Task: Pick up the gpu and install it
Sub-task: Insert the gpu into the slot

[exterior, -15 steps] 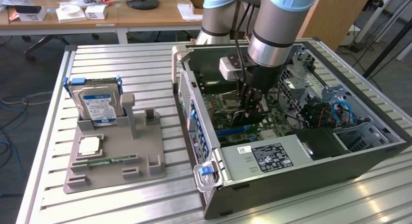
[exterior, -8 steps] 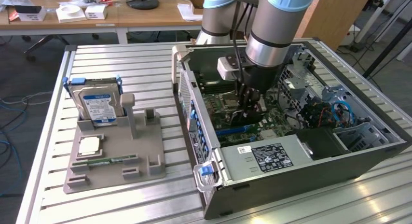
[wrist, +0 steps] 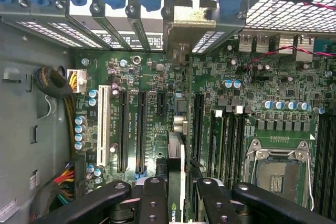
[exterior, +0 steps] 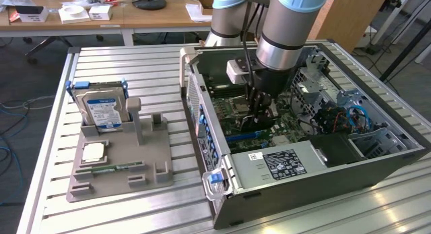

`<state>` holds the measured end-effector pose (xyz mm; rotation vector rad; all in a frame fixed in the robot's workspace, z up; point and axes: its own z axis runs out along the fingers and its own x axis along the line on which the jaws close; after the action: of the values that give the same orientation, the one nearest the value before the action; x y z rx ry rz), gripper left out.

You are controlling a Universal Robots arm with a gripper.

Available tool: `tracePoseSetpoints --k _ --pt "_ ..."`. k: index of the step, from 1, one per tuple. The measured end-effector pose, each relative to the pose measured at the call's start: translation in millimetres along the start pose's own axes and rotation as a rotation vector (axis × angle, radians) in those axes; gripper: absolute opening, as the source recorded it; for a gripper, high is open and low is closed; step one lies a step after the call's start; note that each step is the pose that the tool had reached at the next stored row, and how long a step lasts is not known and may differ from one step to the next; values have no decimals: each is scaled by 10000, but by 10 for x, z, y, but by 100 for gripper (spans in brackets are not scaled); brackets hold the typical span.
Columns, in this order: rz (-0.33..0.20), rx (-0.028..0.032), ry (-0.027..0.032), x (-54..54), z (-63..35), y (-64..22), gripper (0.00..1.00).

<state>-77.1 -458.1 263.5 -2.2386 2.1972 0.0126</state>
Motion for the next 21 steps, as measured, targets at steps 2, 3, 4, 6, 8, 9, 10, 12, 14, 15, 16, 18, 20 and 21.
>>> tracePoseSetpoints --k 2,3,4,6,8,9,10,12,14,15,16,18,20,21 --pt "0 1 -2 0 9 1 26" --pt "0 -1 1 0 11 1 26" --pt "0 -1 2 0 11 1 26" --pt "0 -1 2 0 12 1 26" --pt "2 0 0 -1 13 4 26" --pt "3 0 -1 -1 13 8 26" --pt "2 1 -2 -2 14 12 26" --pt "0 1 -2 -2 15 18 26" --pt "0 0 0 -1 15 19 26" --pt "-1 1 -1 -1 19 19 26" --pt "-1 1 -1 -1 25 19 26" --pt "0 0 0 -1 37 19 26" --pt "-1 -1 3 0 40 19 26" --pt "0 0 0 -1 44 20 26"
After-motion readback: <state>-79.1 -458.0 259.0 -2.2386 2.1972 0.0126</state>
